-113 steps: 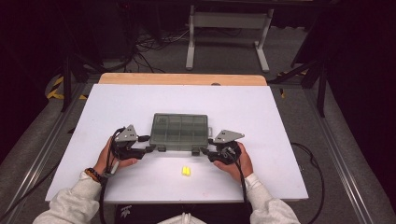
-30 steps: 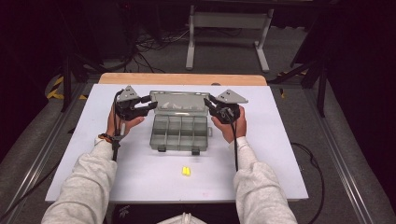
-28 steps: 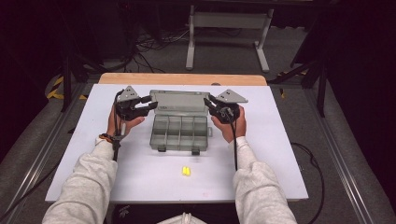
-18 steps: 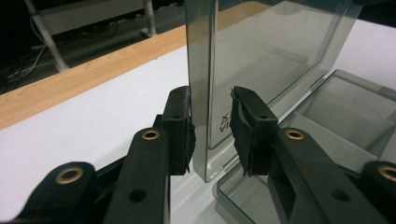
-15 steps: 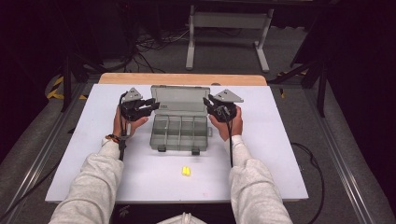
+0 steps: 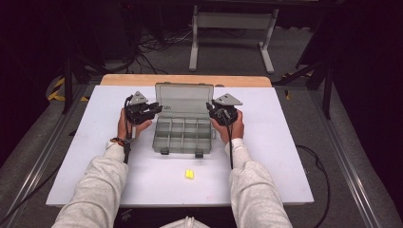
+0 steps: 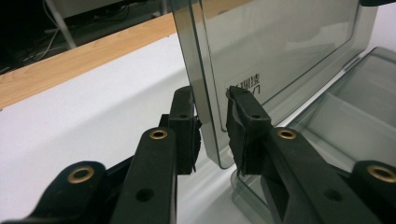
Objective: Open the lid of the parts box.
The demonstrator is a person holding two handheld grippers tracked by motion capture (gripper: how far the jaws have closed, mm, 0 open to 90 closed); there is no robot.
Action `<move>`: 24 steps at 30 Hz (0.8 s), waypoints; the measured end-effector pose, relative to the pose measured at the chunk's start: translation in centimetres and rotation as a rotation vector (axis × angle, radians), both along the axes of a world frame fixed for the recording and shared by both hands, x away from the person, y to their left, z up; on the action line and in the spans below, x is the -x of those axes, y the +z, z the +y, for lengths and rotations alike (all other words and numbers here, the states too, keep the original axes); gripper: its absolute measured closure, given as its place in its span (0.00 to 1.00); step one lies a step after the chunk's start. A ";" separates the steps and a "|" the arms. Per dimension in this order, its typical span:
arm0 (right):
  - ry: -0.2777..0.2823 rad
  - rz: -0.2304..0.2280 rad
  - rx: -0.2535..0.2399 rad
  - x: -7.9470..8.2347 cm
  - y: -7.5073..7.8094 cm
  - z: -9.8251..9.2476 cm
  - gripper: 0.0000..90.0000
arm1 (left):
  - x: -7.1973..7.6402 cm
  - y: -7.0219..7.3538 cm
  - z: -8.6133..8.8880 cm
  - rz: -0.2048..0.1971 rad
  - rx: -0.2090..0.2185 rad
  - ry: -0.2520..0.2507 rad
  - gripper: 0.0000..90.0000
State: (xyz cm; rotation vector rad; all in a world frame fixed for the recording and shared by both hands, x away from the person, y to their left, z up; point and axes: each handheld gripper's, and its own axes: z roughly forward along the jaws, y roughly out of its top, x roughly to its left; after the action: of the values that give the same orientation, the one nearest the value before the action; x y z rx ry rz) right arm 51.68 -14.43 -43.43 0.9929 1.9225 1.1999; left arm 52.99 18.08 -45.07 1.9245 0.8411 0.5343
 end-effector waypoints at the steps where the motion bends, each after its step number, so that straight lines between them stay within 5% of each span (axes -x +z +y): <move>1: -0.001 0.006 0.005 -0.1 -0.1 0.0 0.80 | 0.0 -0.1 0.0 0.005 0.001 0.001 0.82; 6: -0.006 0.046 0.045 -0.4 -1.1 0.1 0.85 | -0.3 -0.5 0.4 0.020 0.005 0.007 0.86; 24: 0.018 0.127 0.037 -0.5 -2.3 -0.2 0.82 | -0.6 -1.2 0.2 0.047 -0.009 -0.003 0.79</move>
State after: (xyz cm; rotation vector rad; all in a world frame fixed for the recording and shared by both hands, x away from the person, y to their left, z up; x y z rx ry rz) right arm 52.16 -14.61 -45.74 1.0565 2.0483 1.1319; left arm 53.61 18.29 -46.26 1.9527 0.8669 0.4935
